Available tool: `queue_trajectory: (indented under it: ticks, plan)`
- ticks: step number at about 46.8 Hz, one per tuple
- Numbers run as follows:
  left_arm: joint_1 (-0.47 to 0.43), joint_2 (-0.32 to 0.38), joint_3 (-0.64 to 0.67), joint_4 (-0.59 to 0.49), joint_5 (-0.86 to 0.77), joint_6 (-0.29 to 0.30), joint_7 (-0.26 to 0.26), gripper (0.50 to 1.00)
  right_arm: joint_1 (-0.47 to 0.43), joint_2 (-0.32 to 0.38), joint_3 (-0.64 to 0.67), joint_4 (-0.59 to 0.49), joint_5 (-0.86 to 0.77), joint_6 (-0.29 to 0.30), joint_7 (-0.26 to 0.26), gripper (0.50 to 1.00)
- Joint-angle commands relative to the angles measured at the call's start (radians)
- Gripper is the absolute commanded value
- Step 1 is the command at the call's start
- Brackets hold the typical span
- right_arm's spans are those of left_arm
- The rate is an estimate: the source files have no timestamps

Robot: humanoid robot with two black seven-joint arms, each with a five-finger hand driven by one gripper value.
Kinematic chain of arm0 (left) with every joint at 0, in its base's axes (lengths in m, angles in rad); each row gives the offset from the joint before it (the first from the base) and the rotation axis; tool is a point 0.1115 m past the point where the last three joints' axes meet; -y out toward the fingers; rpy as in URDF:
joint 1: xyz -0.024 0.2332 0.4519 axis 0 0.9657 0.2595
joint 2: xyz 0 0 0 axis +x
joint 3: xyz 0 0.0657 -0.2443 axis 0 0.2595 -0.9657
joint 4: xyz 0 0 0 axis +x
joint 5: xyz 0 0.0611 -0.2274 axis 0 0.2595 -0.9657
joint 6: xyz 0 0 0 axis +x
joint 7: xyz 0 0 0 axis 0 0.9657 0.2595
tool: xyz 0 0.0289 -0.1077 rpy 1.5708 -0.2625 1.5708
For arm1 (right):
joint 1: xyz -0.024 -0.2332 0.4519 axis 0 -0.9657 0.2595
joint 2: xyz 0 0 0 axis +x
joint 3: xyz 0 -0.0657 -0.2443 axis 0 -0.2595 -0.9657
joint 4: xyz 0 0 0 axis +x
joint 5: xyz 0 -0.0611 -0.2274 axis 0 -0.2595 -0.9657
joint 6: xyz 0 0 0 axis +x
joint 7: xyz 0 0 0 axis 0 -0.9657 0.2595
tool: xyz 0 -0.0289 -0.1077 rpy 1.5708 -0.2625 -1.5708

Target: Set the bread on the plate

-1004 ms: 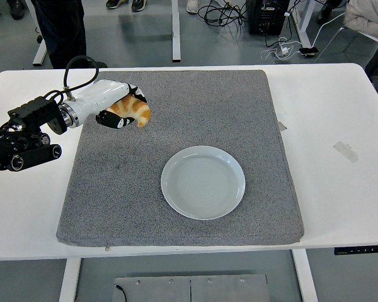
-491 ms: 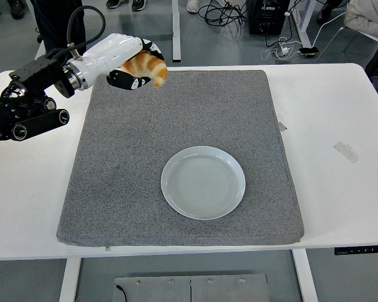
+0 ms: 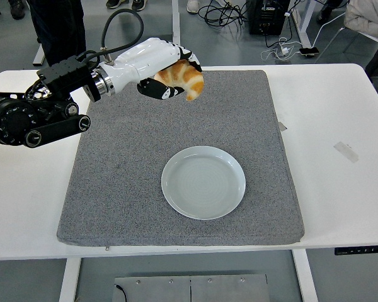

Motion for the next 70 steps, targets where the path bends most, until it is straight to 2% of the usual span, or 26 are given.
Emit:
queue_trajectory:
  ticks: [1,16,26,38,48,63,70]
  plan:
    - [0.007,-0.016,0.0,-0.028,0.024,0.002,0.0,0.5,0.0,0.0,0.0,0.0,0.0,0.001,0.0,1.0]
    - [0.033,-0.062,-0.006,-0.045,0.1,0.002,0.0,0.5,0.0,0.0,0.0,0.0,0.0,0.001,-0.001,1.0]
    - [0.075,-0.118,0.005,-0.042,0.122,0.002,0.0,0.5,0.001,0.0,0.0,0.0,0.0,0.001,0.0,1.0]
    - [0.116,-0.193,0.061,0.015,0.137,0.008,0.002,0.5,0.0,0.0,0.0,0.0,0.0,0.001,0.0,1.0]
    - [0.159,-0.213,0.077,0.044,0.163,0.014,0.0,0.5,0.0,0.0,0.0,0.0,0.0,0.001,0.0,1.0]
    - [0.183,-0.214,0.132,0.069,0.165,0.071,-0.003,0.5,0.0,0.0,0.0,0.0,0.0,0.001,0.0,1.0]
    - [0.199,-0.214,0.132,0.07,0.165,0.074,-0.004,0.5,0.0,0.0,0.0,0.0,0.0,-0.001,-0.001,1.0]
